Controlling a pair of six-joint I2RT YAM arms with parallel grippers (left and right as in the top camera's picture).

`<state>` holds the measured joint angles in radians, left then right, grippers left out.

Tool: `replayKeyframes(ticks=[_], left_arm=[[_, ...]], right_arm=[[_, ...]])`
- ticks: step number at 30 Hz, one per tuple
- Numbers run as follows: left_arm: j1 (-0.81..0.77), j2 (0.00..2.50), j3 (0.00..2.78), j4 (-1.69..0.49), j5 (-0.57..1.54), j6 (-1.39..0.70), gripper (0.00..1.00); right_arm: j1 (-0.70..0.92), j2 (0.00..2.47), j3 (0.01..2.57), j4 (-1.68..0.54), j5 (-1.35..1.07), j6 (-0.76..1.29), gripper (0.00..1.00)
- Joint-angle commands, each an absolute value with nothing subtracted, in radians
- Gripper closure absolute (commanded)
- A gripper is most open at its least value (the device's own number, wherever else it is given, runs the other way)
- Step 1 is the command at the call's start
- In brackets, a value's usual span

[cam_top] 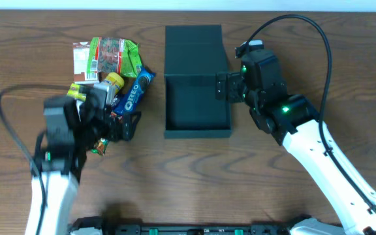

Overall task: Pack container
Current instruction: 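Grasp the blue Oreo pack with the left gripper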

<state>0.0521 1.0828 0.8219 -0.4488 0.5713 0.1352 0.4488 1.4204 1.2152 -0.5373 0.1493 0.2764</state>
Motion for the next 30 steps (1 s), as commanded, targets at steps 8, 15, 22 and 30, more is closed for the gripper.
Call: replayKeyframes(ticks=[8, 15, 22, 30], left_arm=[[-0.113, 1.65, 1.183, -0.542, 0.379, 0.433, 0.04], [-0.113, 1.742, 1.183, -0.448, 0.384, 0.368, 0.05], [-0.111, 1.774, 1.183, -0.394, 0.285, 0.366, 0.05], [-0.111, 1.843, 1.183, -0.384, 0.209, 0.366, 0.04]], right_arm=[[0.437, 1.425, 1.217, -0.497, 0.199, 0.172, 0.01], [0.411, 1.425, 1.217, -0.509, 0.199, 0.159, 0.01], [0.41, 1.425, 1.217, -0.509, 0.199, 0.159, 0.01], [0.41, 1.425, 1.217, -0.509, 0.199, 0.159, 0.01]])
